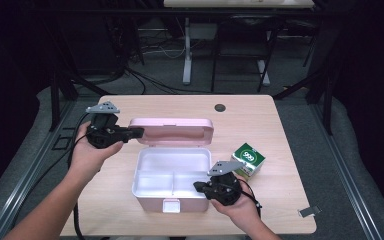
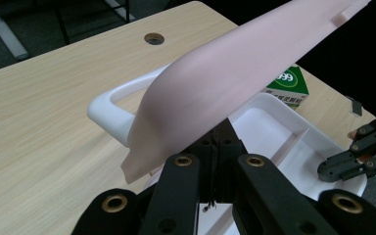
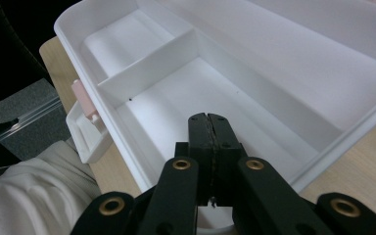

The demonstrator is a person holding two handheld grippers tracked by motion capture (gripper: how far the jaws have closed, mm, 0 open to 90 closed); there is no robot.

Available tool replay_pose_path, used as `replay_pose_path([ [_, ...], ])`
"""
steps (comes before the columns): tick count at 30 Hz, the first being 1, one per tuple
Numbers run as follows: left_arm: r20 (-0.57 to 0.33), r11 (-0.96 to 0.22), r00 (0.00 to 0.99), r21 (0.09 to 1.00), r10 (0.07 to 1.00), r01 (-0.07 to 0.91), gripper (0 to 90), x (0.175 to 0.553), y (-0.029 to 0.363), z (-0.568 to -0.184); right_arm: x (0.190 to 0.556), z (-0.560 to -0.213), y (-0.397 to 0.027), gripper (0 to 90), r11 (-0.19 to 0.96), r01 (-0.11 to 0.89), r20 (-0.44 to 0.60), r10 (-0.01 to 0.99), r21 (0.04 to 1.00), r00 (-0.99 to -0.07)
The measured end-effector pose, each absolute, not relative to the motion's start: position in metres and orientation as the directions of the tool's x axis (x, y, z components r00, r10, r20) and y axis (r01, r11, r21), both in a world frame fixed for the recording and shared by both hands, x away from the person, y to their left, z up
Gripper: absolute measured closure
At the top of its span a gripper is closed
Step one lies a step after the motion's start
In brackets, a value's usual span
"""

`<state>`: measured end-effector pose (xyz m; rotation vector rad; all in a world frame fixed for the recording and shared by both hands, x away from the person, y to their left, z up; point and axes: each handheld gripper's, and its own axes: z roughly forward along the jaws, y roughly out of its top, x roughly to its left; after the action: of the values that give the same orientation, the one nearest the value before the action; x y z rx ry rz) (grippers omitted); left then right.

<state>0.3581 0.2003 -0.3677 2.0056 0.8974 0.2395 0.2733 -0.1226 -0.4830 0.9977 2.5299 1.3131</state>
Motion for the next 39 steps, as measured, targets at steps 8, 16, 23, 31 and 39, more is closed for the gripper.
replay_pose_path([
  [8,-0.162,-0.330,0.703,0.795,0.693,0.509,89.9,0.366,0.199,-0.367,0.269,-0.485,-0.117,90.0,0.435,0.491,0.172,0.591,0.755,-0.788],
  [16,-0.172,-0.315,0.683,0.790,0.710,0.526,89.9,0.375,0.200,-0.370,0.269,-0.486,-0.117,90.0,0.426,0.496,0.185,0.589,0.756,-0.787],
  [23,-0.175,-0.307,0.667,0.785,0.724,0.539,89.8,0.380,0.204,-0.371,0.267,-0.485,-0.119,90.0,0.434,0.494,0.186,0.580,0.754,-0.793],
  [31,-0.178,-0.306,0.662,0.780,0.728,0.546,89.7,0.383,0.201,-0.373,0.265,-0.485,-0.121,90.0,0.440,0.490,0.182,0.576,0.753,-0.797],
  [39,-0.177,-0.317,0.662,0.769,0.728,0.555,88.8,0.386,0.199,-0.376,0.266,-0.485,-0.121,90.0,0.442,0.497,0.193,0.572,0.747,-0.797],
])
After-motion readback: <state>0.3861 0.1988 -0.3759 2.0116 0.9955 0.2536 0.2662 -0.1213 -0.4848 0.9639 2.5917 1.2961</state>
